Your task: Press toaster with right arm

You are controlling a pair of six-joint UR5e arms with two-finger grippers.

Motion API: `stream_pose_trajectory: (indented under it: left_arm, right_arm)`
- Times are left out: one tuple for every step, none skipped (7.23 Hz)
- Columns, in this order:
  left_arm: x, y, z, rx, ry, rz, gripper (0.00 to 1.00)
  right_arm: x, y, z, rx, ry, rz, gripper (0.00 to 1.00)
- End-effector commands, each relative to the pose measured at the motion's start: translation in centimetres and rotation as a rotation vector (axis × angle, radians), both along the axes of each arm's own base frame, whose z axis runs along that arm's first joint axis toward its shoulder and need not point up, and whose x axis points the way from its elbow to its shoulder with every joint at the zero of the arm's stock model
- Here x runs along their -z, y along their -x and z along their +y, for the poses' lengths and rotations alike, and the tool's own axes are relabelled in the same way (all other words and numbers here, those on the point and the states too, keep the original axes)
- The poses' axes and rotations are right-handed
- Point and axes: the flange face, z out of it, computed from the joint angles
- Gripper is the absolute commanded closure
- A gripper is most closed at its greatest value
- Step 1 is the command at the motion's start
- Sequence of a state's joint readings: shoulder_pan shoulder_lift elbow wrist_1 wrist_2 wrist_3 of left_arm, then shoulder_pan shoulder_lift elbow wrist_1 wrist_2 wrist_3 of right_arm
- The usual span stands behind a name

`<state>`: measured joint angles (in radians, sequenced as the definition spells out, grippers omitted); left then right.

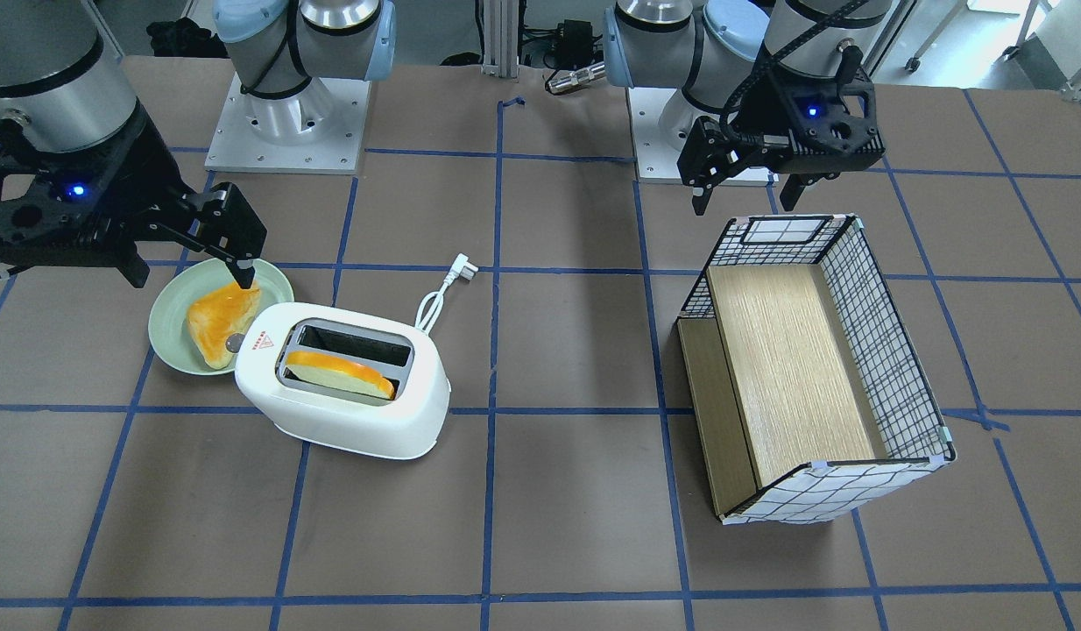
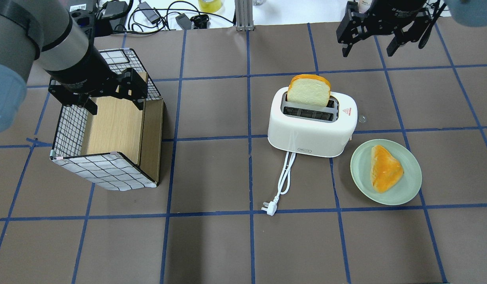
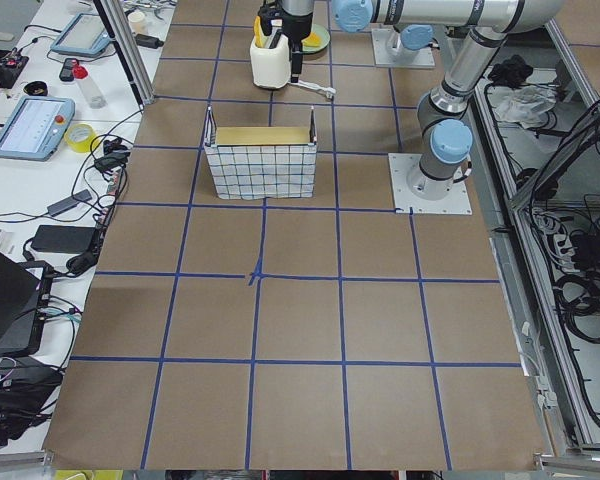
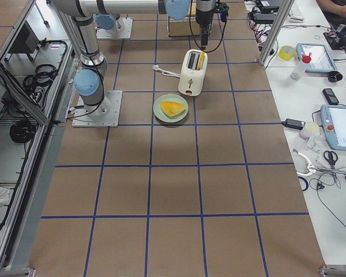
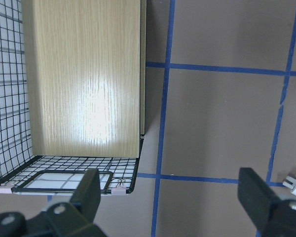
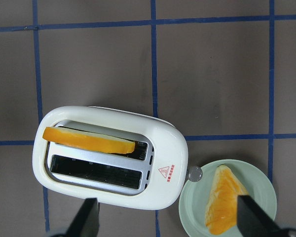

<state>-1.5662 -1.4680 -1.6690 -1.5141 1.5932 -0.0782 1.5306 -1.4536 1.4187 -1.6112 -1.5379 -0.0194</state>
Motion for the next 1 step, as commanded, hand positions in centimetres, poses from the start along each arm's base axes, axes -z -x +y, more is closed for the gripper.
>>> stream_pose_trajectory:
  left_arm:
    - [0.00,-0.01,0.00,0.000,0.000,-0.001,0.00]
  right_arm:
    - [0.06,0.10,0.03,-0.001,-0.002,0.004,0.00]
